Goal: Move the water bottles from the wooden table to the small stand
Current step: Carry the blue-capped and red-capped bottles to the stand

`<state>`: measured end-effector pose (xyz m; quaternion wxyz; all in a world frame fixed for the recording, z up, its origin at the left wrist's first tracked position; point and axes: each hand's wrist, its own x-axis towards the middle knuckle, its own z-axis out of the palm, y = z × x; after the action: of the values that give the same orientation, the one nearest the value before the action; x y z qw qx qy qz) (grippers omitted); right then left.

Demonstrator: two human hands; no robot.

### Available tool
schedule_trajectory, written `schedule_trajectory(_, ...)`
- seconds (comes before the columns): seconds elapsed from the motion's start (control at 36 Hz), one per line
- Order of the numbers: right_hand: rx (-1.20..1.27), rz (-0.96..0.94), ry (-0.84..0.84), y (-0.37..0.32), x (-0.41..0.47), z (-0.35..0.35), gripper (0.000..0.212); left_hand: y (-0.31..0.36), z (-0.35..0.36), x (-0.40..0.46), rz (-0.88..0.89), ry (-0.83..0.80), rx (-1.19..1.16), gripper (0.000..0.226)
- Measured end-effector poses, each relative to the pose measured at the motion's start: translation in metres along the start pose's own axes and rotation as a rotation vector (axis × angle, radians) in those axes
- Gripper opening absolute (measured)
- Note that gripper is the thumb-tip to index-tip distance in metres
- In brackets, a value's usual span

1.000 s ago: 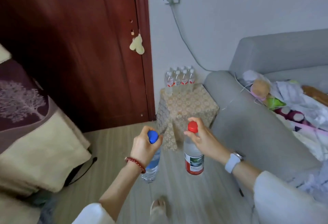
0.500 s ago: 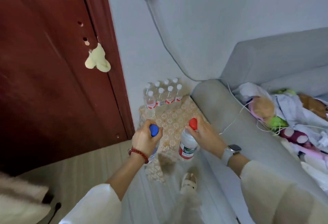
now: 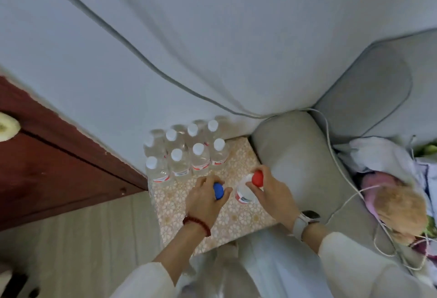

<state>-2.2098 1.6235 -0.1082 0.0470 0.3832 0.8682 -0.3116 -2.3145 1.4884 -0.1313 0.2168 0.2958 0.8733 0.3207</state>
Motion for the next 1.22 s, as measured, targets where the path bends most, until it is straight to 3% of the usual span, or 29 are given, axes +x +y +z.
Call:
schedule_trajectory(0.19,0.148,0.116,0.019,0.056,0.069,-0.015,0.034,0.037,0.053,0.083,0.058,-0.179,0.081,0.043)
schedule_trajectory(0.39,0.216,0.101,0.036,0.086,0.112,-0.023,0.033,0.060,0.076,0.149,0.073,-0.148,0.135,0.047)
schedule_trajectory(0.56,0.247,0.039,0.012,0.091,0.135,-0.014,0.035,0.062,0.081,0.185,0.177,-0.218,0.399,0.043)
schedule_trajectory(0.72,0.272,-0.019,0.055,0.087,0.144,0.001,0.037,0.053,0.080,0.205,0.254,-0.179,0.423,0.034)
schedule_trajectory(0.94,0.347,-0.024,0.047,0.089,0.137,0.018,0.047,0.030,0.068,0.195,0.432,-0.085,0.490,0.042)
schedule_trajectory(1.22,0.428,-0.034,0.132,0.072,0.146,0.035,0.036,0.026,0.066,0.203,0.410,-0.009,0.652,0.068)
